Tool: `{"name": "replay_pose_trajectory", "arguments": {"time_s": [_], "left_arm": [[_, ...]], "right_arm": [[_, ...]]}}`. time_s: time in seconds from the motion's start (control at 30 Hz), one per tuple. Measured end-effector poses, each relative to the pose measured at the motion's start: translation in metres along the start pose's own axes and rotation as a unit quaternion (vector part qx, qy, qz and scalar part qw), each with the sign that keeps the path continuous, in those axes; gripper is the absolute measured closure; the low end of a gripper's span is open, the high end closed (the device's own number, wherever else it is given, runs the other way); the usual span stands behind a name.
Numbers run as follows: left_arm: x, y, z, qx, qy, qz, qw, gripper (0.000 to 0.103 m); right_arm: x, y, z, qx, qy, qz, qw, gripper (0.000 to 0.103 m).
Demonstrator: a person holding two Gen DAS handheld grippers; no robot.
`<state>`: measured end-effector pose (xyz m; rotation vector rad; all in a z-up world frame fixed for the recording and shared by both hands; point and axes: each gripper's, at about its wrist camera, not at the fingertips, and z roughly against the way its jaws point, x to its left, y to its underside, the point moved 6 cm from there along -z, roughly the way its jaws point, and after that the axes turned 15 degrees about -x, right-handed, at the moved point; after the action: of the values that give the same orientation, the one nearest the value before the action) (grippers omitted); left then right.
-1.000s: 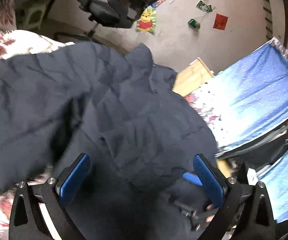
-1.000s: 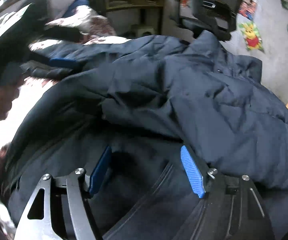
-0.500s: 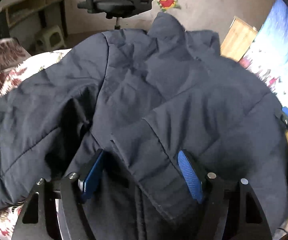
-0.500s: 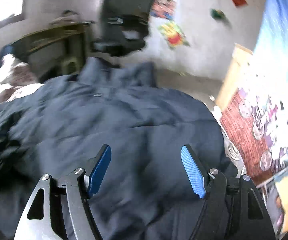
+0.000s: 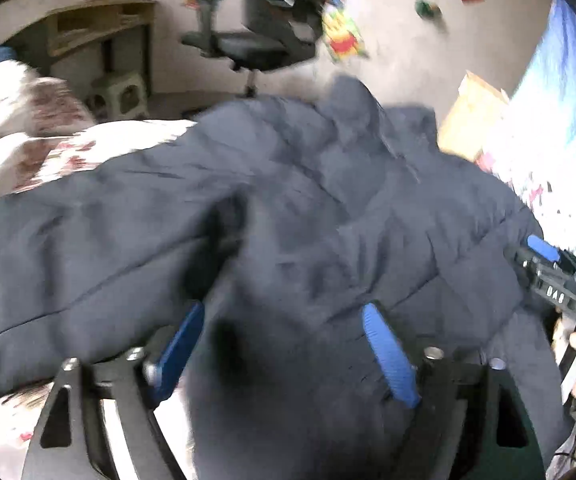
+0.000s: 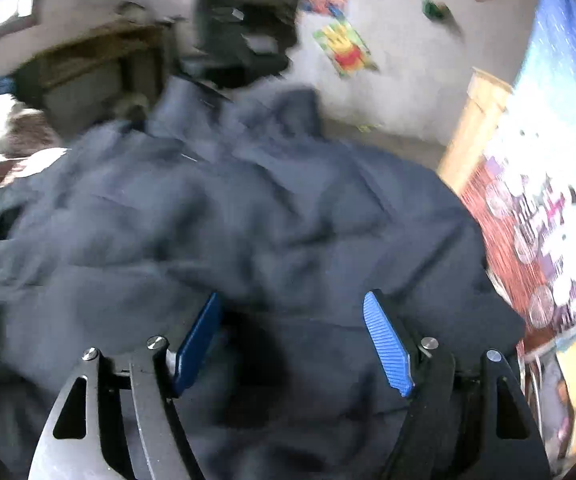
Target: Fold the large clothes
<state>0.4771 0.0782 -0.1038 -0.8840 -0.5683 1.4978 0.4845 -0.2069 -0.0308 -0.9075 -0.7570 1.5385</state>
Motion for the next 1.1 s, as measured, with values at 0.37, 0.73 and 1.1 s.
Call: {"name": "replay_pose_trajectory", "arguments": {"time_s": [0.37, 0.73, 1.1], "left_arm": [[0.17, 0.018, 0.11, -0.016, -0.118, 0.17, 0.9782, 0.011], [0.271, 0.031, 0.148, -0.061, -0.138, 0.397, 0.9053, 0.011], [0.28, 0.023, 0.142, -0.059, -0.252, 0.334, 0.9064, 0.083]], "right_arm": [[0.141, -0.02, 0.003, -0.007, -0.13, 0.053, 0.99, 0.025], [0.161, 0.005, -0.007, 0.02, -0.128, 0.056, 0.99, 0.023], [0.17, 0.015, -0.021, 0.008, -0.106, 0.071, 0.992, 0.016]]}}
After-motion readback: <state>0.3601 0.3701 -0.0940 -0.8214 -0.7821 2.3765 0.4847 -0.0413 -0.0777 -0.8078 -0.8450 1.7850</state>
